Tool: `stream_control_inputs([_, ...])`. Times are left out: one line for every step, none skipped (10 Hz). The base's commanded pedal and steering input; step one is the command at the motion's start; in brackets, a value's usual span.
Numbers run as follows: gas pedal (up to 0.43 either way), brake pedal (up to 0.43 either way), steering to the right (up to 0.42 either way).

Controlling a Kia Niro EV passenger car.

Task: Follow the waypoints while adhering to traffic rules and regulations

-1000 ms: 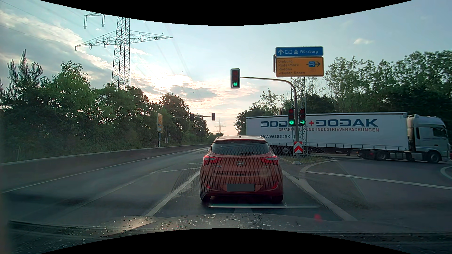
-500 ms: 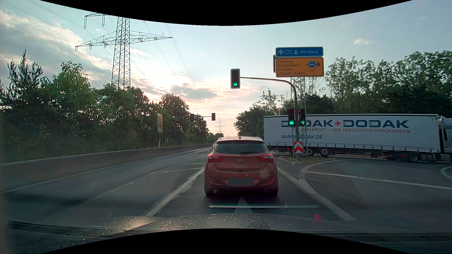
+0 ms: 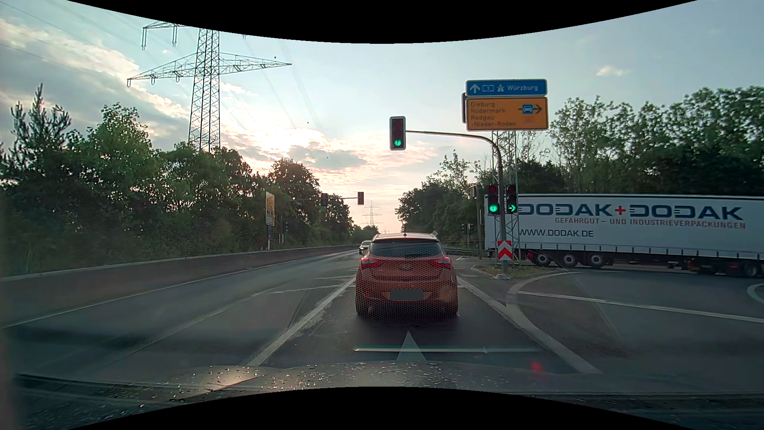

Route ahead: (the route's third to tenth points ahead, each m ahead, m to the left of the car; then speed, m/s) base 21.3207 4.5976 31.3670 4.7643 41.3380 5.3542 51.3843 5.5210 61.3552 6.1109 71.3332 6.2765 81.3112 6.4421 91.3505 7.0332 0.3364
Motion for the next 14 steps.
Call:
stream_control_inputs([0.209, 0.0, -0.006])
stream_control_inputs([0.228, 0.0, -0.005])
stream_control_inputs([0.248, 0.0, -0.005])
stream_control_inputs([0.268, 0.0, -0.005])
stream_control_inputs([0.299, 0.0, -0.006])
stream_control_inputs([0.319, 0.0, -0.005])
stream_control_inputs([0.339, 0.0, -0.005])
stream_control_inputs([0.358, 0.0, -0.005])
stream_control_inputs([0.37, 0.0, -0.005])
stream_control_inputs([0.37, 0.0, -0.006])
stream_control_inputs([0.378, 0.0, -0.006])
stream_control_inputs([0.378, 0.0, -0.005])
stream_control_inputs([0.378, 0.0, -0.006])
stream_control_inputs([0.378, 0.0, -0.005])
